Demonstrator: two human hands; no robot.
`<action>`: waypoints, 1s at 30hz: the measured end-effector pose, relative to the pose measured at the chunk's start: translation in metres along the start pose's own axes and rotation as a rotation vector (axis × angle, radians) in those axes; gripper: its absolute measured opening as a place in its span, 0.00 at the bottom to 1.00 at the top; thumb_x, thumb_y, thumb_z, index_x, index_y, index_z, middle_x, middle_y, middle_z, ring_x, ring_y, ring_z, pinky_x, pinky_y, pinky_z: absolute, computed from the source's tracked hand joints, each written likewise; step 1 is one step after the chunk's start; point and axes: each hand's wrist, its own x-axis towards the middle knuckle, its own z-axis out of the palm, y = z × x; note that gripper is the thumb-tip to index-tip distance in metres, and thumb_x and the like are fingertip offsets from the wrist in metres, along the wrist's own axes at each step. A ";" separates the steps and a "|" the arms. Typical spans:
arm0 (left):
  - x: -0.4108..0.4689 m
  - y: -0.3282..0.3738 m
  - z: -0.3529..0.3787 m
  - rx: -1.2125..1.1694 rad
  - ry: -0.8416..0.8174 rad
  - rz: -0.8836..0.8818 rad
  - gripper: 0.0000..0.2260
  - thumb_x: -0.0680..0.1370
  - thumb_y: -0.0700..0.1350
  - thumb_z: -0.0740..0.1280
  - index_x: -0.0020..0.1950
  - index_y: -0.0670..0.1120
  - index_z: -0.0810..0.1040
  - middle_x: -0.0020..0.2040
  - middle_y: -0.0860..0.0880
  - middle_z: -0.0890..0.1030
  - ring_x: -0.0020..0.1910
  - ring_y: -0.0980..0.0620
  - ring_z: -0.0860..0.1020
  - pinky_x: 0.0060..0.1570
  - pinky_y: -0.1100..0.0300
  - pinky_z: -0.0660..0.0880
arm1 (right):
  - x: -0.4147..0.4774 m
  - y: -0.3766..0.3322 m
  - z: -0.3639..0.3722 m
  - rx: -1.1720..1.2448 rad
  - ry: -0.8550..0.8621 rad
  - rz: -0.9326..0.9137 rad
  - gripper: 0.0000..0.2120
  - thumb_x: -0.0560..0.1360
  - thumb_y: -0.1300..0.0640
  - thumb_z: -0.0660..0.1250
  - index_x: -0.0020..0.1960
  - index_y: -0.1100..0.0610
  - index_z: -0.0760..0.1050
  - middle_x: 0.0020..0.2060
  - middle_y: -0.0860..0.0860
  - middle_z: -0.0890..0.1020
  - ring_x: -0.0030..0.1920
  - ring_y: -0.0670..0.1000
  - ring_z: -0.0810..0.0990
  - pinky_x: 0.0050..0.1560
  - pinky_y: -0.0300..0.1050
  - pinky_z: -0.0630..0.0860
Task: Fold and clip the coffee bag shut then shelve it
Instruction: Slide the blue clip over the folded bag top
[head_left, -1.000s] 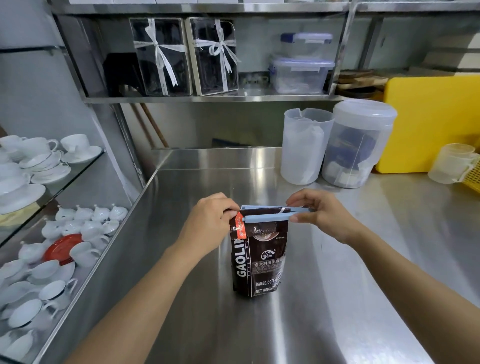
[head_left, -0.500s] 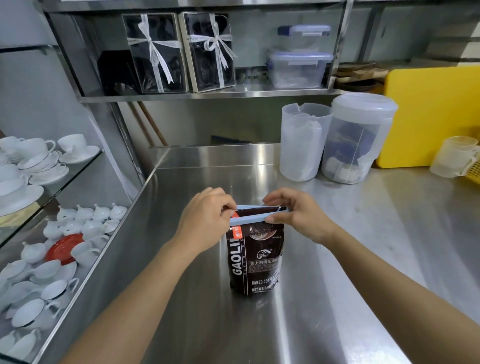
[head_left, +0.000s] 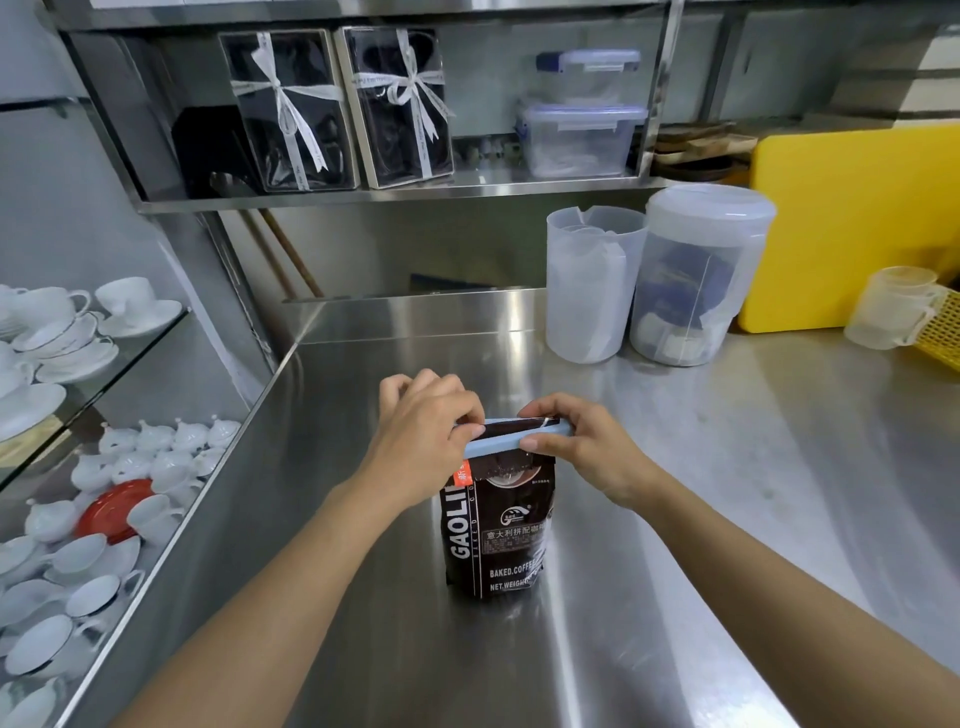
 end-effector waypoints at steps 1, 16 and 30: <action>0.000 0.000 0.000 0.007 0.010 0.001 0.05 0.75 0.43 0.65 0.39 0.48 0.78 0.38 0.57 0.73 0.47 0.54 0.68 0.50 0.63 0.49 | 0.000 0.001 0.002 0.020 0.002 -0.006 0.11 0.68 0.67 0.70 0.44 0.53 0.74 0.37 0.47 0.76 0.32 0.36 0.76 0.38 0.28 0.73; 0.006 -0.003 0.000 -0.007 0.005 -0.053 0.07 0.72 0.40 0.68 0.34 0.46 0.79 0.32 0.58 0.73 0.43 0.57 0.69 0.62 0.65 0.44 | 0.003 0.004 0.019 0.108 -0.014 -0.059 0.12 0.68 0.67 0.70 0.42 0.50 0.75 0.36 0.49 0.78 0.33 0.39 0.78 0.37 0.31 0.75; 0.004 0.005 -0.001 0.023 0.001 -0.068 0.06 0.72 0.41 0.68 0.36 0.48 0.80 0.36 0.56 0.76 0.45 0.58 0.69 0.61 0.64 0.44 | 0.009 0.002 0.010 -0.260 0.007 -0.096 0.12 0.61 0.51 0.75 0.41 0.39 0.76 0.42 0.44 0.81 0.57 0.59 0.73 0.61 0.50 0.71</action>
